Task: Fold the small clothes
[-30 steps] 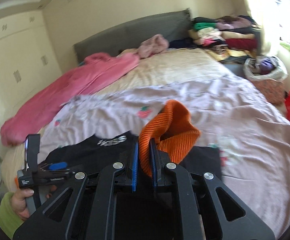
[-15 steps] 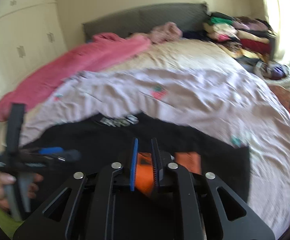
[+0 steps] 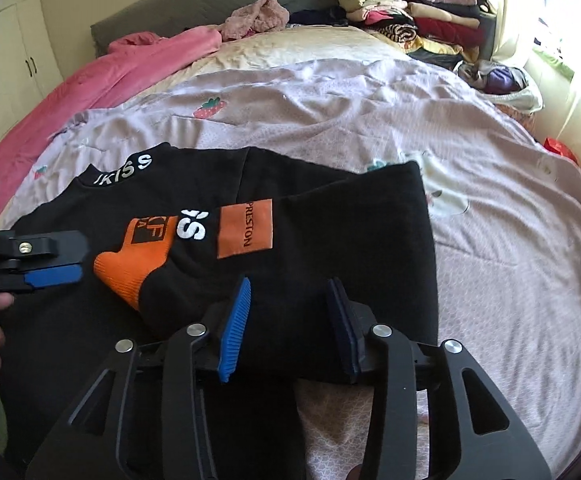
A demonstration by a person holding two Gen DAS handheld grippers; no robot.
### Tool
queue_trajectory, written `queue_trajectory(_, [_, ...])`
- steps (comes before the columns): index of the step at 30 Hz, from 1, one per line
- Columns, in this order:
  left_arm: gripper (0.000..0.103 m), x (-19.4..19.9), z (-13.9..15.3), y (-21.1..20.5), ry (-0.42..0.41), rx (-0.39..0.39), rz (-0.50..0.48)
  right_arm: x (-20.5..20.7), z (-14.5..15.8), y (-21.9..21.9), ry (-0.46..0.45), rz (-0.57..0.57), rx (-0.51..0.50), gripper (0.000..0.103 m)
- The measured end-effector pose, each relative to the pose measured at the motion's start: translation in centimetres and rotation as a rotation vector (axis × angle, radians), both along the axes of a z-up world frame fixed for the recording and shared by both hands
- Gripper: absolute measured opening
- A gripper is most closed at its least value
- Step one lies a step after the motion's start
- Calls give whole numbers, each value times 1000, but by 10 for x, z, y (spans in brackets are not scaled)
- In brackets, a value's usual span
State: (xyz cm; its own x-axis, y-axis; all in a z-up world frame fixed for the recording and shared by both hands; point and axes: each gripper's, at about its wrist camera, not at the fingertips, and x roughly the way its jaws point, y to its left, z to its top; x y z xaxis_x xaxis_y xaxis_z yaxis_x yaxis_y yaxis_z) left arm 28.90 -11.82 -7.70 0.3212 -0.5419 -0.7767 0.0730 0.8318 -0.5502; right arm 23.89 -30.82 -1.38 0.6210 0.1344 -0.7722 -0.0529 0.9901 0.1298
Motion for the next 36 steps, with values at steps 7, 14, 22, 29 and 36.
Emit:
queue_trajectory(7, [61, 3, -9, -11, 40, -24, 49, -6, 6, -11, -38, -42, 41, 44])
queue_trajectory(14, [23, 6, -10, -26, 26, 21, 69, -11, 11, -27, -72, -92, 45, 44])
queue_trajectory(22, [6, -6, 14, -18, -92, 29, 23, -12, 12, -23, -81, -77, 34, 47])
queue_trajectory(29, [6, -15, 49, -3, -225, 103, 22, -16, 22, -10, -107, -52, 58, 51])
queue_trajectory(36, [6, -22, 73, 36, -322, 190, 86, -19, 29, 10, -129, -18, 36, 54])
